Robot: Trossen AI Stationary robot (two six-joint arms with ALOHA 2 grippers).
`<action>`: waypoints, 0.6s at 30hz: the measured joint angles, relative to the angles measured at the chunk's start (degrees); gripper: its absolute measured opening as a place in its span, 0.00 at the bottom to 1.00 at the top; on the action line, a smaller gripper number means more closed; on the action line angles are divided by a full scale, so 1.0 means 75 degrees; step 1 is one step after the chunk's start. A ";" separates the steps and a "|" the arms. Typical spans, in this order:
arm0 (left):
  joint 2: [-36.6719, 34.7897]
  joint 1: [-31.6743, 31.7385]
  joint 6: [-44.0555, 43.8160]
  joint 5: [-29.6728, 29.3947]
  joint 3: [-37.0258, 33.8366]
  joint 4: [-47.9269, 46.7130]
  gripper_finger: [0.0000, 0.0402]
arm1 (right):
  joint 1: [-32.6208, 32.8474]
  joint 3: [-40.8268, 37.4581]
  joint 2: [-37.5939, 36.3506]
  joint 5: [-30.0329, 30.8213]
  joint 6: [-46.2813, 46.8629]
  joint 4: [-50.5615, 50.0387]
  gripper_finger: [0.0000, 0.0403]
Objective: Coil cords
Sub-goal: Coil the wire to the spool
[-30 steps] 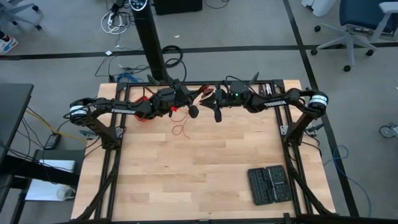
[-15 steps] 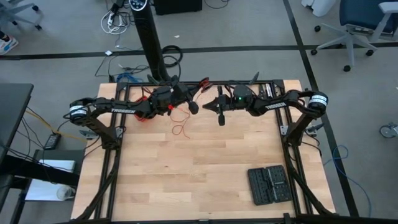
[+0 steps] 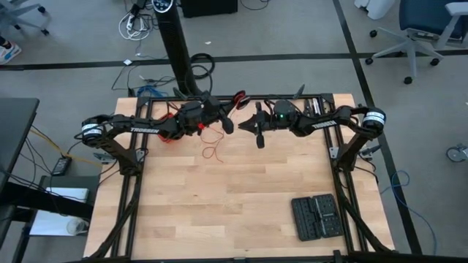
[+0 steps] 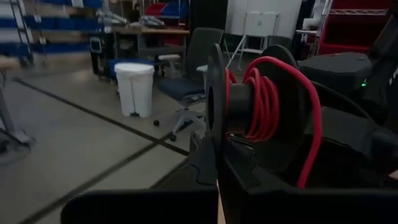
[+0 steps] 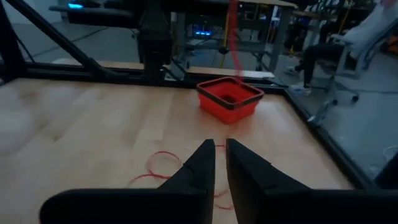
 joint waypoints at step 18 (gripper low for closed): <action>0.0002 0.0052 -0.1607 0.0327 0.0029 -0.0375 0.00 | 0.1166 -0.0201 0.0006 0.0985 0.1711 0.0040 0.16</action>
